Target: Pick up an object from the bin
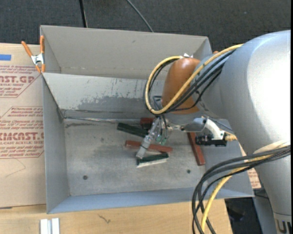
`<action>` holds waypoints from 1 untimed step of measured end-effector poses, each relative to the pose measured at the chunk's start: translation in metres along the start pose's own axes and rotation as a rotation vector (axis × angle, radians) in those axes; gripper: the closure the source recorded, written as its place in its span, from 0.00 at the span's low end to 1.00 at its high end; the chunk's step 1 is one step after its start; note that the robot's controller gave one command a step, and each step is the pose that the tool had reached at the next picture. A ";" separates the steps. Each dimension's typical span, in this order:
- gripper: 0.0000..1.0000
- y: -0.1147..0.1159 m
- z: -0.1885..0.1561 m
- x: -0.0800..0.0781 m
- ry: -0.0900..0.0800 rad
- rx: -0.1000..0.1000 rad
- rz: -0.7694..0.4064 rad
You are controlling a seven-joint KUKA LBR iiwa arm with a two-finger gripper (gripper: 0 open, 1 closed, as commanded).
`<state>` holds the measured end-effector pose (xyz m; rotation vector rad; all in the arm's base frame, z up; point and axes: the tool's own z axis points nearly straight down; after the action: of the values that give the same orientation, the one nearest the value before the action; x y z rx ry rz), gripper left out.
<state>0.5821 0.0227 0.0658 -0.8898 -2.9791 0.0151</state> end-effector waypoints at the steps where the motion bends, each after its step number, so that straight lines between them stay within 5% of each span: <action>1: 1.00 0.004 -0.004 -0.005 -0.024 -0.014 -0.002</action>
Offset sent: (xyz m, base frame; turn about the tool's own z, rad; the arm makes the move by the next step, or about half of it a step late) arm 0.0000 0.0000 0.0000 0.0000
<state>0.5884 0.0230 0.0694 -0.8946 -3.0063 0.0043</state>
